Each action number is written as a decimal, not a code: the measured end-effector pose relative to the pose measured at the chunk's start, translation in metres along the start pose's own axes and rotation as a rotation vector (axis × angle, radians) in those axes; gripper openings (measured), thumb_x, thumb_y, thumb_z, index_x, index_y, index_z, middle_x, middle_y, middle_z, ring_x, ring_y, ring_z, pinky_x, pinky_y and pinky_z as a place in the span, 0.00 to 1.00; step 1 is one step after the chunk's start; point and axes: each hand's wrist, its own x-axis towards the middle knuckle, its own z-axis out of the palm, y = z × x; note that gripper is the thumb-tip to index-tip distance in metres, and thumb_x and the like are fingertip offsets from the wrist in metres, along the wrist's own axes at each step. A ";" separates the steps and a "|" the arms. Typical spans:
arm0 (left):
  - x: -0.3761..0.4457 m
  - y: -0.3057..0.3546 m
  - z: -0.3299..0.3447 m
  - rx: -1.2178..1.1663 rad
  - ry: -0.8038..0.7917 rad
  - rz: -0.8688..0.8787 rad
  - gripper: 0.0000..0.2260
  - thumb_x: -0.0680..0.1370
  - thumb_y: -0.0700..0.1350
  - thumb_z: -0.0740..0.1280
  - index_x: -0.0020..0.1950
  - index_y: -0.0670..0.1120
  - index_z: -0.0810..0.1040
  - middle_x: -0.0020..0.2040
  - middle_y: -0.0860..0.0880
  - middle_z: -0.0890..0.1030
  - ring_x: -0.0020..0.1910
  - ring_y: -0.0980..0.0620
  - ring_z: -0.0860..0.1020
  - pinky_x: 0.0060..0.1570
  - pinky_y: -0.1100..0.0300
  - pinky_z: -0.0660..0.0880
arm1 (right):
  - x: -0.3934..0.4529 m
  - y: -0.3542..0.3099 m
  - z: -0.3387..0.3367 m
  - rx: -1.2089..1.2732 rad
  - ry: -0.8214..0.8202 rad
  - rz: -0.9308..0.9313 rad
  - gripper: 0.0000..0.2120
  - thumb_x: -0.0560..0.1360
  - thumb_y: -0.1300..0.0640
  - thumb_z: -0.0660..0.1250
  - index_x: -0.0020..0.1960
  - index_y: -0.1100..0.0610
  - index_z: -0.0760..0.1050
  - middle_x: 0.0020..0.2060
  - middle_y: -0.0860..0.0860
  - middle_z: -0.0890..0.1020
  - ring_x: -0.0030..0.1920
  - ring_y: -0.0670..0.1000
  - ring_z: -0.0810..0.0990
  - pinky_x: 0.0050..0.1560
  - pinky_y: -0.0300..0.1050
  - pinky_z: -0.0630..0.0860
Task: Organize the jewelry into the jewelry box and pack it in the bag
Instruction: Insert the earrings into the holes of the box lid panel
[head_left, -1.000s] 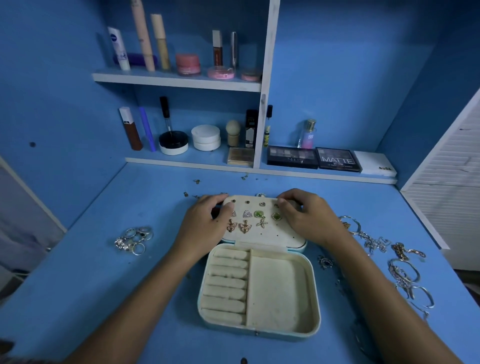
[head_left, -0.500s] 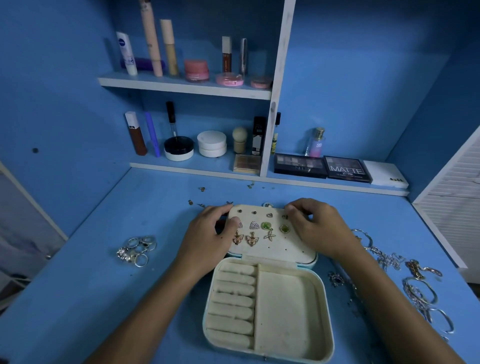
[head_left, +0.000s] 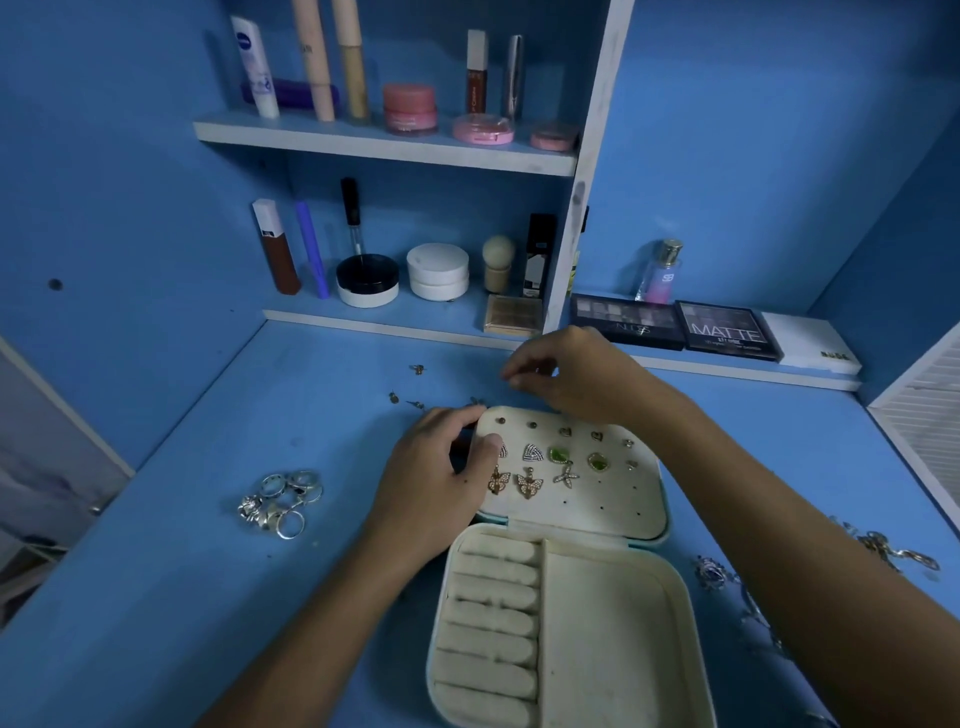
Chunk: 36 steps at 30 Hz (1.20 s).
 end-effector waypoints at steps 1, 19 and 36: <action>0.000 0.000 0.000 -0.001 0.001 0.000 0.16 0.80 0.50 0.66 0.68 0.51 0.77 0.59 0.57 0.78 0.60 0.59 0.75 0.63 0.58 0.72 | 0.006 0.000 0.002 0.006 -0.035 -0.004 0.06 0.77 0.56 0.72 0.51 0.49 0.85 0.46 0.44 0.85 0.46 0.41 0.80 0.46 0.27 0.71; 0.001 0.002 -0.001 0.001 -0.009 0.010 0.15 0.79 0.50 0.67 0.65 0.52 0.78 0.55 0.59 0.78 0.55 0.61 0.76 0.57 0.62 0.72 | 0.033 -0.009 0.011 0.076 -0.270 0.027 0.04 0.76 0.54 0.72 0.47 0.46 0.85 0.44 0.41 0.85 0.47 0.40 0.81 0.53 0.36 0.77; 0.000 0.007 -0.003 -0.098 0.056 0.015 0.12 0.80 0.46 0.67 0.63 0.53 0.79 0.54 0.61 0.77 0.55 0.58 0.77 0.57 0.52 0.77 | -0.062 0.002 -0.039 0.398 0.174 0.225 0.03 0.74 0.55 0.74 0.42 0.50 0.82 0.38 0.49 0.87 0.45 0.56 0.86 0.53 0.61 0.81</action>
